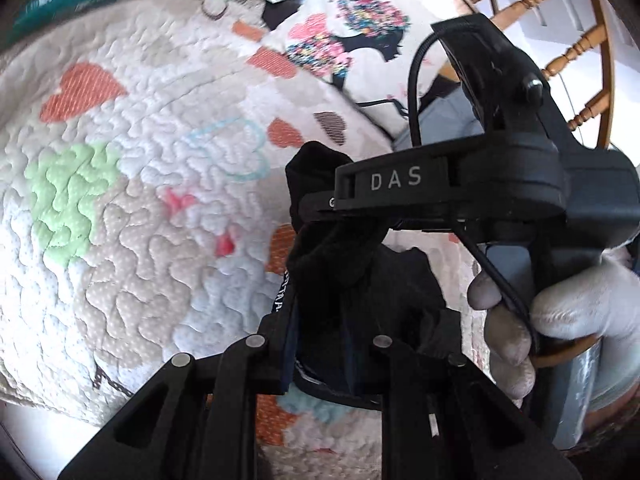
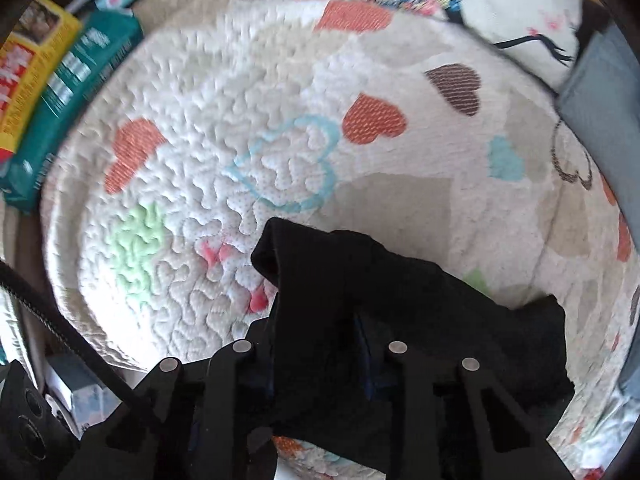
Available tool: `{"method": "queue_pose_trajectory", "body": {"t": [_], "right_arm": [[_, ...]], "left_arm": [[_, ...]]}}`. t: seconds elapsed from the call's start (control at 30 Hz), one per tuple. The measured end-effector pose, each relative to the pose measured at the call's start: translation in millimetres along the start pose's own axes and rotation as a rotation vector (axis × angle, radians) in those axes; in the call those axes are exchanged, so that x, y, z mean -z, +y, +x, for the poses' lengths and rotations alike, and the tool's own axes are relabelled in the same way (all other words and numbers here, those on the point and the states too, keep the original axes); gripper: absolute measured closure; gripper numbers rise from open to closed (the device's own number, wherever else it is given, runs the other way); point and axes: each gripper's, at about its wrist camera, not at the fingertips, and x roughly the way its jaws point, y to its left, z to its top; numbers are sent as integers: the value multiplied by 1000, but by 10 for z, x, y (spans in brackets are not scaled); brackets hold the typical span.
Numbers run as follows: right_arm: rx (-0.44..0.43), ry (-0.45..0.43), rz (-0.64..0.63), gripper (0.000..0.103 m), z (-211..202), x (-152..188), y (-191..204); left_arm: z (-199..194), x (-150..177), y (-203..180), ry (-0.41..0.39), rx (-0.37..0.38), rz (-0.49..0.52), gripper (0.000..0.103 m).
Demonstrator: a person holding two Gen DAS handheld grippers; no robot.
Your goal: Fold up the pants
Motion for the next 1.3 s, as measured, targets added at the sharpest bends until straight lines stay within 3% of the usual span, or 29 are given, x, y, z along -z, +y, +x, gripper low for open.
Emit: {"method": "queue_pose_trajectory", "body": {"t": [0.17,0.53,1.3], "right_arm": [[-55,-76,21,75,-339,173,-100],[-138,-182,134,78,-543,479,-510],[-251,-235,368,78,-576,1118,-1491]], "left_arm": [[-121,103,-202,0,1,43,85],[3,184,-771,37,20,136,85],[407,558,-1496,132,13,310,85]]}}
